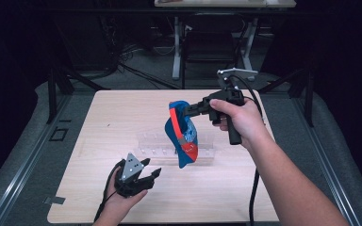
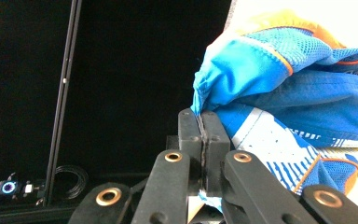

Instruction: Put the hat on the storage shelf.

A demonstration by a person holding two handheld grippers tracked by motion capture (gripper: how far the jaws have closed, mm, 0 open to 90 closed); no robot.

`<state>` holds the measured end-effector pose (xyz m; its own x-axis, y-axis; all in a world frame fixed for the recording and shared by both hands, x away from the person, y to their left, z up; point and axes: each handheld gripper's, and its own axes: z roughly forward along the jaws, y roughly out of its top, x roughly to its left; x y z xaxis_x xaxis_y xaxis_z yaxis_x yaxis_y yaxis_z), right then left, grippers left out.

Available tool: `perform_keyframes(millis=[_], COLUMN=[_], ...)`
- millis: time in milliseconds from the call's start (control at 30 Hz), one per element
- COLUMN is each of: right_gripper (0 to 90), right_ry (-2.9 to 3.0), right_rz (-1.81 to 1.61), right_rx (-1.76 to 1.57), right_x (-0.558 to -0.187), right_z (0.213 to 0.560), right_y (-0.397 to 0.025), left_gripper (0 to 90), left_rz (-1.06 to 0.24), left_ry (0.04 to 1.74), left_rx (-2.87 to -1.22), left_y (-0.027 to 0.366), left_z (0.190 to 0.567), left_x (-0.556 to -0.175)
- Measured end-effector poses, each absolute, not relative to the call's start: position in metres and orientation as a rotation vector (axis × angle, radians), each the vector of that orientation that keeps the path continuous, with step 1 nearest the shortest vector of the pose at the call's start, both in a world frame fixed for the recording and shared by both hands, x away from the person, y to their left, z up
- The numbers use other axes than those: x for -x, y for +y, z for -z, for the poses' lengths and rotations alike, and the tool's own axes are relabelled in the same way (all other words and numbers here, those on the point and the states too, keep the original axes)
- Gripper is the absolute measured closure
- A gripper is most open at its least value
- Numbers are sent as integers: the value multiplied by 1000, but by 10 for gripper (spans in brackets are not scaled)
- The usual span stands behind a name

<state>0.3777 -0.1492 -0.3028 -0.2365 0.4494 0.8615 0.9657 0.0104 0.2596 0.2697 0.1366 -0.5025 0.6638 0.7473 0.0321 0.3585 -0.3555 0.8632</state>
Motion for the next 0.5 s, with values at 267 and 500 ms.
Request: perform_keyframes(millis=[267,500], right_gripper=[897,896], right_ry=[-1718,-1714], right_rz=[1193,1198], right_rx=[1459,1455], right_x=[-381,-381], right_z=[306,306], right_y=[-149,-146], left_gripper=[477,506], left_rz=[-515,-500], left_ry=[805,754], left_rx=[-1978,-1989], left_y=[112,89], left_z=[497,494], left_x=[-270,-271])
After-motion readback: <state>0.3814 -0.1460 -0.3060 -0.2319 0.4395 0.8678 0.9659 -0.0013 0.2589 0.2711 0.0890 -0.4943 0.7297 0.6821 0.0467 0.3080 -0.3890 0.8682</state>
